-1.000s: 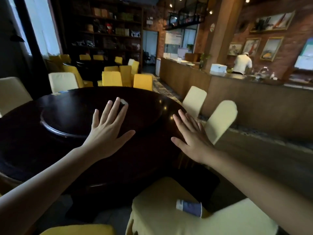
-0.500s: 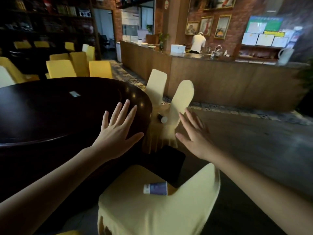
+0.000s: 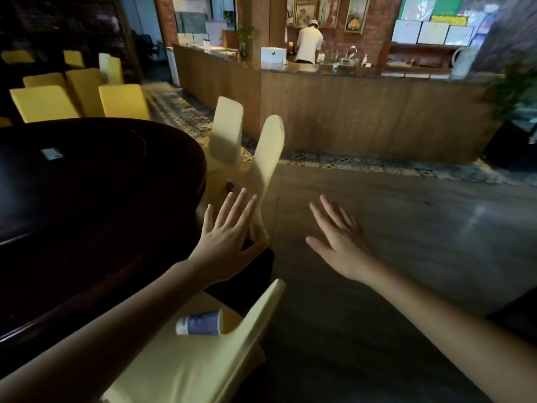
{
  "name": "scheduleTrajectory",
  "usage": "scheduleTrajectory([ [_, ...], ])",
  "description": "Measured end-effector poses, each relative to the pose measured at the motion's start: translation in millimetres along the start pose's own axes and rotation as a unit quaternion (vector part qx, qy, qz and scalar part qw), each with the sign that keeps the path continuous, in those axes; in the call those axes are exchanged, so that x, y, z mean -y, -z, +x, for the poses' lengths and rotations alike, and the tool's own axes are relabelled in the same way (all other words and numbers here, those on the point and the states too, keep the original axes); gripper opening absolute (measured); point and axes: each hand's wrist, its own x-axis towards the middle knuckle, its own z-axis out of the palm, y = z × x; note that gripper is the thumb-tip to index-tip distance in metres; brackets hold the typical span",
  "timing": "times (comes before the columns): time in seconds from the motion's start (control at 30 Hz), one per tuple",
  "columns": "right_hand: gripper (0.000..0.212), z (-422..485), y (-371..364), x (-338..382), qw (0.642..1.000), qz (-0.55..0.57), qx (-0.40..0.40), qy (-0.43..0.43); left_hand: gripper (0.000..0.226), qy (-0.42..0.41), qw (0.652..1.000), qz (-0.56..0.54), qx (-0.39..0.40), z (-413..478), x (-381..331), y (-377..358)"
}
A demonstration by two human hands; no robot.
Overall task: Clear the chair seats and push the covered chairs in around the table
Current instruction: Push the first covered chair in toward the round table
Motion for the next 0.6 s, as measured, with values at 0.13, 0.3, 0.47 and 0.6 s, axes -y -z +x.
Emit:
scheduleTrajectory([
  [0.13,0.067,16.6,-1.6,-41.0,1.0,0.003,-0.006,0.006,0.086,-0.006,1.0,0.001,0.026,44.2,-32.4,-14.4],
  [0.3,0.067,55.2,-17.6,-75.9,1.0,0.021,0.022,0.002,0.086,-0.01,0.999,-0.011,0.039,102.1,-40.9,-33.3],
  [0.47,0.068,110.1,-30.2,-116.2,0.999,0.02,0.043,0.003,0.087,-0.005,0.998,-0.027,0.048,180.8,-35.5,-66.0],
  [0.6,0.067,159.8,-24.9,-155.4,0.998,0.002,0.067,-0.021,0.088,-0.016,0.997,-0.04,0.07,252.0,-43.3,-86.2],
])
